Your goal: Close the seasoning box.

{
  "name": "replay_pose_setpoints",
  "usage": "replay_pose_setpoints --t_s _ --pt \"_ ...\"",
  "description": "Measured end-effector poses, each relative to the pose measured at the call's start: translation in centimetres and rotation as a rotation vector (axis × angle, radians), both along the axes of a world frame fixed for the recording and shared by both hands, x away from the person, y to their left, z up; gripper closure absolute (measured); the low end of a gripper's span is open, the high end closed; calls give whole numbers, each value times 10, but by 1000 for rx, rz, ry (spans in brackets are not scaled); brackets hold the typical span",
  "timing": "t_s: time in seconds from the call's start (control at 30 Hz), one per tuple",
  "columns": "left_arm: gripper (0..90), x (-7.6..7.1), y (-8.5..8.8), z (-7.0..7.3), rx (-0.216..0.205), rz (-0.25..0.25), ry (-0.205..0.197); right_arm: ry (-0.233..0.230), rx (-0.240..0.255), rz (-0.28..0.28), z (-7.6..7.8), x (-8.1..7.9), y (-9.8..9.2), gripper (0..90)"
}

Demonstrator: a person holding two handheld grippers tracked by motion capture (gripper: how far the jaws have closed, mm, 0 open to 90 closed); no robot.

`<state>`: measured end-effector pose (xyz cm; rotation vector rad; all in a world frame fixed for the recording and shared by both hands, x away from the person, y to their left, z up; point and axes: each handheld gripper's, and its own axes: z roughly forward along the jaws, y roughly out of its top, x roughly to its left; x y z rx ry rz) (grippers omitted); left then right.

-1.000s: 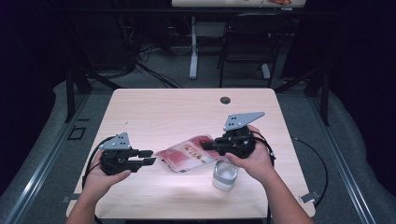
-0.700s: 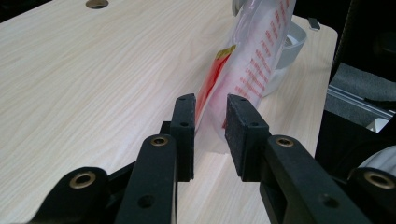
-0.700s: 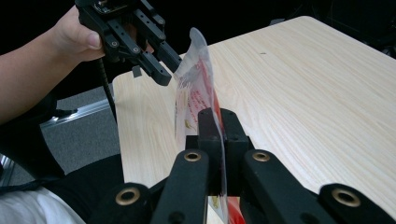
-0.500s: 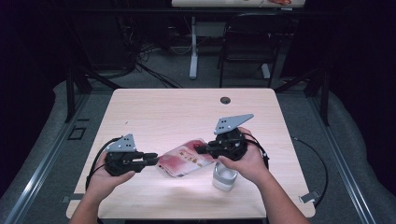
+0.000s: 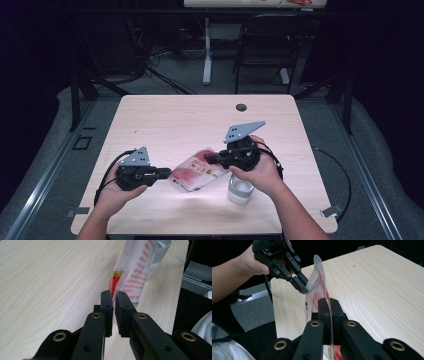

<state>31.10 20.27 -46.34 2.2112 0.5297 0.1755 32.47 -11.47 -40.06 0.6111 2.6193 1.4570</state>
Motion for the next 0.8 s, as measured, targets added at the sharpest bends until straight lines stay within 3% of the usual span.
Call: replay_pose_setpoints --t_s 0.8 --pt "844 5 4 -19 15 64 18 -33 -38 -1 -4 2 24 899"
